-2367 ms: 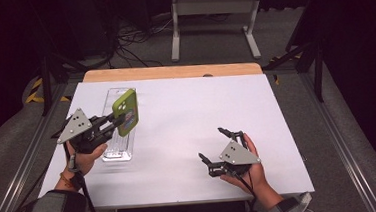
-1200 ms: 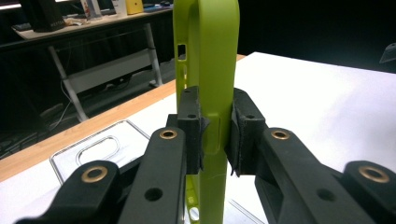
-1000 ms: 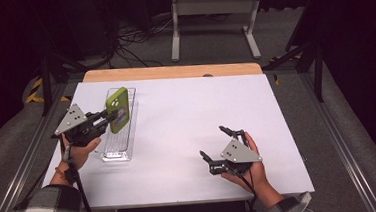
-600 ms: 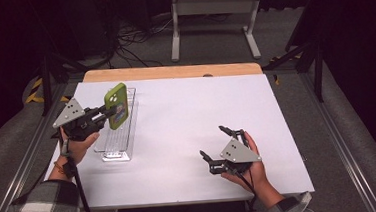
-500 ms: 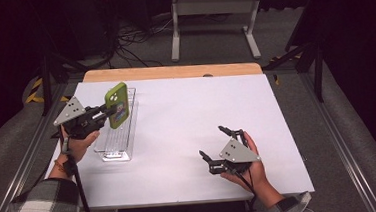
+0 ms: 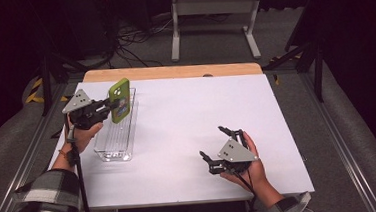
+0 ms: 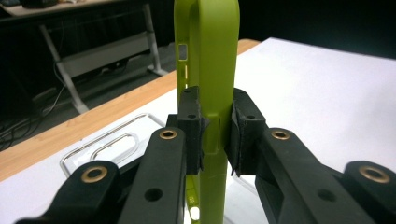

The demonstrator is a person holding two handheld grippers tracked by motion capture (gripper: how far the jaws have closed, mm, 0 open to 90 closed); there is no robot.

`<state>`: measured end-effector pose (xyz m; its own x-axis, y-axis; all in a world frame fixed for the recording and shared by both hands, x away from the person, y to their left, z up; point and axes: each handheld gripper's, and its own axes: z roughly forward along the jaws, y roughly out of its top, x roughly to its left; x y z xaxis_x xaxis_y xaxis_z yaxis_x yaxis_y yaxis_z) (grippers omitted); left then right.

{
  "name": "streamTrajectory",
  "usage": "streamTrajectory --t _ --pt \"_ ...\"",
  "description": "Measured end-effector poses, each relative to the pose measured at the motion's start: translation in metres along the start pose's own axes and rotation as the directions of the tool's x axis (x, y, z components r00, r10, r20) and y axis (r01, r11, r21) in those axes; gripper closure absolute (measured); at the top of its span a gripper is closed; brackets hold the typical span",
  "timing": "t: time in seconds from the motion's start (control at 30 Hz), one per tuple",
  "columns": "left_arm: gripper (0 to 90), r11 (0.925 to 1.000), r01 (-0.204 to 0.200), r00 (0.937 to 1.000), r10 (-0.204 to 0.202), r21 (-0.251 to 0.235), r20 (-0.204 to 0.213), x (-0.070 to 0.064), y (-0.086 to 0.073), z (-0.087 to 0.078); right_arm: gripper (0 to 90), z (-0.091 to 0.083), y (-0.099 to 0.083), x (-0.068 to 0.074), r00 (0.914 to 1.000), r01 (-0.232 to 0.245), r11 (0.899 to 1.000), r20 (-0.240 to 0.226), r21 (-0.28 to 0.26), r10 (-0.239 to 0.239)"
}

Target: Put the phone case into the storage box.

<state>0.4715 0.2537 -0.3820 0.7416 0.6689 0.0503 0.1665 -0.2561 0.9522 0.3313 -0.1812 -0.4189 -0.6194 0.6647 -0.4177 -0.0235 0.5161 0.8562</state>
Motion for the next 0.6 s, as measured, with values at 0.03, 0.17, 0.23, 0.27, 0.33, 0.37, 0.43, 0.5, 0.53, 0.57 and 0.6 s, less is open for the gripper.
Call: streamTrajectory --t 0.03,0.17,0.23,0.27,0.33,0.37,0.43,0.5,0.53,0.57,0.6 --pt "77.8 1.0 0.005 1.0 -0.005 0.001 0.002 0.003 0.0 0.002 9.0 0.001 -0.001 0.0 1.0 -0.001 1.0 -0.002 0.003 0.001" --pt "77.8 0.9999 0.009 0.9998 -0.009 0.012 -0.015 0.009 -0.001 0.01 9.1 0.002 -0.001 0.0 1.0 0.001 1.0 -0.003 0.008 -0.001" --pt "77.8 0.9998 0.008 0.9999 -0.008 0.017 -0.013 0.009 -0.001 0.012 9.0 0.002 -0.001 0.0 1.0 0.001 1.0 -0.004 0.009 -0.001" --pt "77.8 0.9997 0.009 0.9999 -0.008 0.022 -0.011 0.01 -0.001 0.014 9.1 0.002 -0.001 0.0 1.0 0.002 1.0 -0.008 0.008 -0.002" --pt "77.8 0.9995 0.013 0.9999 -0.013 0.028 -0.003 0.012 -0.002 0.017 9.1 0.003 -0.001 0.0 1.0 0.0 1.0 -0.009 0.013 0.0" --pt "77.7 0.9992 0.006 1.0 -0.006 0.041 -0.007 0.014 -0.002 0.02 9.1 0.003 -0.001 0.0 0.9999 0.001 1.0 -0.012 0.014 -0.001" --pt "77.8 0.9994 0.01 1.0 -0.01 0.034 0.0 0.017 -0.002 0.023 9.0 0.005 -0.001 0.001 0.9999 0.005 1.0 -0.01 0.017 -0.004" --pt "77.7 0.9993 0.016 0.9999 -0.016 0.032 -0.005 0.021 -0.001 0.026 9.1 0.005 -0.002 0.001 0.9999 0.003 1.0 -0.015 0.02 -0.003" --pt "77.8 0.9993 0.017 0.9998 -0.017 0.033 -0.006 0.023 -0.001 0.027 9.1 0.006 -0.002 0.001 0.9999 0.003 1.0 -0.016 0.022 -0.002" --pt "77.7 0.9993 0.019 0.9998 -0.019 0.033 -0.007 0.024 -0.001 0.029 9.0 0.006 -0.002 0.001 0.9999 0.006 1.0 -0.016 0.023 -0.006" --pt "77.7 0.9993 0.019 0.9998 -0.019 0.033 -0.007 0.024 -0.001 0.029 9.0 0.006 -0.002 0.001 0.9999 0.006 1.0 -0.016 0.023 -0.006"
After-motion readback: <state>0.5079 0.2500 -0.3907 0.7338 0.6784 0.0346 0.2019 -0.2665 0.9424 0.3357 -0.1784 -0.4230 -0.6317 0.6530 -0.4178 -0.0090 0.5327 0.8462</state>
